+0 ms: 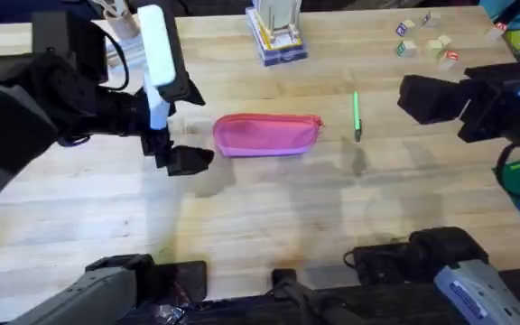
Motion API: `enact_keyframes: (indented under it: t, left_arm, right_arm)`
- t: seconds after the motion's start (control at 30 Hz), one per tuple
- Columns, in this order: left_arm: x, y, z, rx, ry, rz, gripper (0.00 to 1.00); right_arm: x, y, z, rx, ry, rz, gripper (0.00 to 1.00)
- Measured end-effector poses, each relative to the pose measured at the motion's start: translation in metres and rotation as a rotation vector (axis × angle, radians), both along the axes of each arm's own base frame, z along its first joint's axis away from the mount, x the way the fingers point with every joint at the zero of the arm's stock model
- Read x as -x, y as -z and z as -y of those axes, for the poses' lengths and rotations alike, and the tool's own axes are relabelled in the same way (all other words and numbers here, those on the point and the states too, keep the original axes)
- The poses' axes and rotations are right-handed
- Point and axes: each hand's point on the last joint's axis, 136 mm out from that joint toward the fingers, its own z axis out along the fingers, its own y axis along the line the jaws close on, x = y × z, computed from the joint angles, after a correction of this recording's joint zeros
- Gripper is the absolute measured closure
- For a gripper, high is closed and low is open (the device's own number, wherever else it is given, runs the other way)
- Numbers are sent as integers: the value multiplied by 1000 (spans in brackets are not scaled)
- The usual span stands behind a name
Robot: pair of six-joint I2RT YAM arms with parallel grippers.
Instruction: Unzip the bag, pick up the pens from the table one at a time and place them inside, then zip the bag closed.
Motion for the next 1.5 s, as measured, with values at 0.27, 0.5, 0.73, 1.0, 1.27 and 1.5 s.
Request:
enact_keyframes:
  t: [0.27,0.5,0.73,1.0,1.27,1.5]
  left_arm:
    - [-2,18,3,22,17,-73,7]
    - [-24,36,13,96,45,-71,7]
    - [-28,51,28,231,84,-140,7]
    - [-30,46,32,268,98,-123,390]
    - [-30,45,33,270,100,-124,956]
    - [-30,45,33,270,100,-124,958]
  right_arm:
    - [0,0,0,0,0,0,4]
    - [0,0,0,0,0,0,3]
    - [0,0,0,0,0,0,3]
    - [0,0,0,0,0,0,3]
    - [0,0,0,0,0,0,3]
    - [1,2,0,-15,7,-11,3]
